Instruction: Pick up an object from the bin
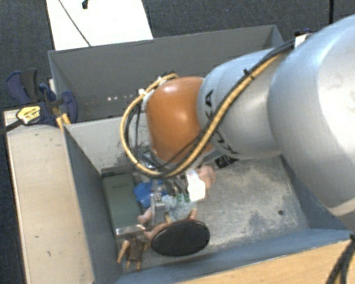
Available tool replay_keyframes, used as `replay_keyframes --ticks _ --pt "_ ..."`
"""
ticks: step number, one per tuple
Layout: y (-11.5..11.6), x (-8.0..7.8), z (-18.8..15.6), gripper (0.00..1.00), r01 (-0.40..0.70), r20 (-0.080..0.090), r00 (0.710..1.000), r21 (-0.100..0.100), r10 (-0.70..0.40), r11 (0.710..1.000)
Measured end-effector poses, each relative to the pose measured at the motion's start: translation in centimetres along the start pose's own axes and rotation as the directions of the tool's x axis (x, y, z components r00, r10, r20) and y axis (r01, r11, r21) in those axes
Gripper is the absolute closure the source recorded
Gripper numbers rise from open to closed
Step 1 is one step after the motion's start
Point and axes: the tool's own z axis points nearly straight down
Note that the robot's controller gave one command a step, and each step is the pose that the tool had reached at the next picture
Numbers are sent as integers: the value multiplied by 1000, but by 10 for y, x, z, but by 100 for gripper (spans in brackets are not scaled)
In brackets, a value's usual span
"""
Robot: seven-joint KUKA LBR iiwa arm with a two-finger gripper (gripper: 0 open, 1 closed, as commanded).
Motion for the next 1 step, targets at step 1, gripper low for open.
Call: replay_keyframes --ticks 1 --pt "-26 26 8 0 -39 9 999 -7 39 999"
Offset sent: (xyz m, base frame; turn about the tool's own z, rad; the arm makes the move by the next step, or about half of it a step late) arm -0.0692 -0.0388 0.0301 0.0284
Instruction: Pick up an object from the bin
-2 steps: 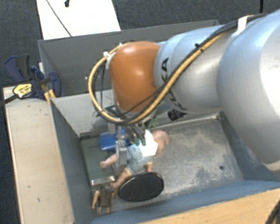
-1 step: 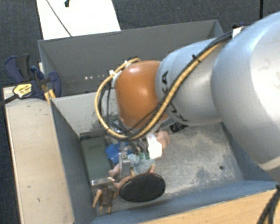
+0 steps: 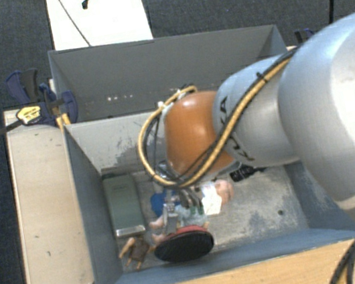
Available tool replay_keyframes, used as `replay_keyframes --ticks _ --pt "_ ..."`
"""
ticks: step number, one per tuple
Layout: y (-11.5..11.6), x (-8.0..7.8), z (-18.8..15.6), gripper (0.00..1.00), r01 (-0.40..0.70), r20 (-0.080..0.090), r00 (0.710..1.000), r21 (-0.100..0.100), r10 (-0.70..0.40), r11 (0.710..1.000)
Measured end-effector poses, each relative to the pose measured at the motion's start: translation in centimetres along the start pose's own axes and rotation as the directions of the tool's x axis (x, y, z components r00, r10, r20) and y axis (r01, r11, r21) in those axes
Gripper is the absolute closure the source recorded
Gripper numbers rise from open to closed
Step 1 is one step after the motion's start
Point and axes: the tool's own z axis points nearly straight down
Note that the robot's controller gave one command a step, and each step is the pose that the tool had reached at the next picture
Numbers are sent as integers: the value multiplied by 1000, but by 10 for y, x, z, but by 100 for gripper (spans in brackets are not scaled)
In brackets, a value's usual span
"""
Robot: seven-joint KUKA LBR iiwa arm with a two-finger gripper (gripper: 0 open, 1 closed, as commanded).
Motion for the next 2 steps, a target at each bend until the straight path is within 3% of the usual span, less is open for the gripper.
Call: replay_keyframes --ticks 1,2 --pt "-12 29 -35 0 7 -20 1000 13 -6 1000" --pt "12 -9 -66 100 70 -35 997 17 -69 997"
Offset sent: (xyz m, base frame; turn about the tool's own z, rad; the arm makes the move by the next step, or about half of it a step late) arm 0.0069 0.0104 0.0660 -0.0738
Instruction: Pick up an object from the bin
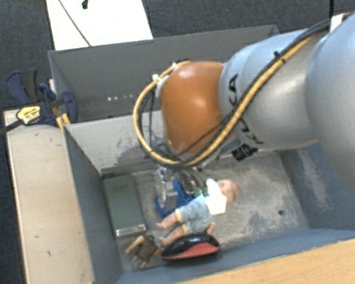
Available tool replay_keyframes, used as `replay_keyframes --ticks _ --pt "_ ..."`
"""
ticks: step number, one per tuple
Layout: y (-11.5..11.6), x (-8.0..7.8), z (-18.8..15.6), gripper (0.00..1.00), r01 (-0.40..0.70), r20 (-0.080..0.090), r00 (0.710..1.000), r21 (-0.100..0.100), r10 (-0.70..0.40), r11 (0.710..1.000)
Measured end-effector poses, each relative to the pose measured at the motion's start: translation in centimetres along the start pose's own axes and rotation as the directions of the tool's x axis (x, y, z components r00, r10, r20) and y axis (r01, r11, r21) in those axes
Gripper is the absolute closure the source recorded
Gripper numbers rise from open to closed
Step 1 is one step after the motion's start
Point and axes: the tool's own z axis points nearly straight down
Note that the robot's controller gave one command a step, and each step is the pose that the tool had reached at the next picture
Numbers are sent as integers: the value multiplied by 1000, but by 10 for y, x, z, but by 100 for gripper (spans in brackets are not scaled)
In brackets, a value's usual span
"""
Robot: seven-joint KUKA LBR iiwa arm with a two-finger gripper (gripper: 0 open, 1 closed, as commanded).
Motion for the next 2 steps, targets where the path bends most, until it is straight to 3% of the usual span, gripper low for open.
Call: replay_keyframes --ticks 1,2 --pt "0 0 0 0 -4 0 1000 0 4 1000" --pt "0 0 0 0 -5 0 1000 0 5 1000"
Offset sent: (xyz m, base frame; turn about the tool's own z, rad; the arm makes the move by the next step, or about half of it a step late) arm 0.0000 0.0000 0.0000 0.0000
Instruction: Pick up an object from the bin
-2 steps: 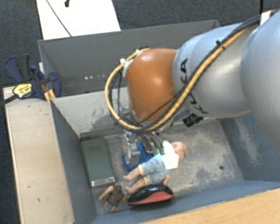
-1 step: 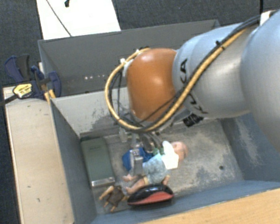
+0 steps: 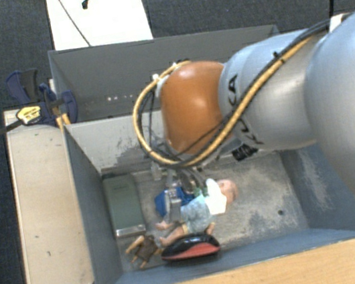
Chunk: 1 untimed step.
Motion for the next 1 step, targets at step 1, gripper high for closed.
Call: replay_keyframes --ticks 1 --pt "-21 18 32 0 66 7 998 -2 -66 998"
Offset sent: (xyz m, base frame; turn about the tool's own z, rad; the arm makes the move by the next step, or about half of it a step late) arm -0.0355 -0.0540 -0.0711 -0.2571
